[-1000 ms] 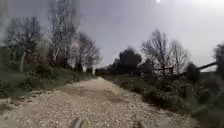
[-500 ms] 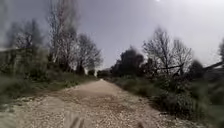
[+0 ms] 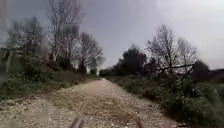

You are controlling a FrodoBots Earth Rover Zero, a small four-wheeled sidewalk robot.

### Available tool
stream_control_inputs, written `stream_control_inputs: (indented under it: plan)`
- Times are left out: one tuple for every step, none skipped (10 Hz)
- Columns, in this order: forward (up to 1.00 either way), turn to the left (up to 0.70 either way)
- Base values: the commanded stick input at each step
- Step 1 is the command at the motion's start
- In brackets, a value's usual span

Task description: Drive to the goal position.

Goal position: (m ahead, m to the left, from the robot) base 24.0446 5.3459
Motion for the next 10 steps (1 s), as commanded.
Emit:
stream_control_inputs:
  plan:
    - [0.70, 0.00]
    - [0.70, 0.00]
    - [0.70, 0.00]
    - [0.70, 0.08]
    - [0.70, 0.12]
    - [0.70, 0.15]
    - [0.70, 0.19]
    - [0.70, 0.25]
    - [0.70, 0.31]
    - [0.70, 0.00]
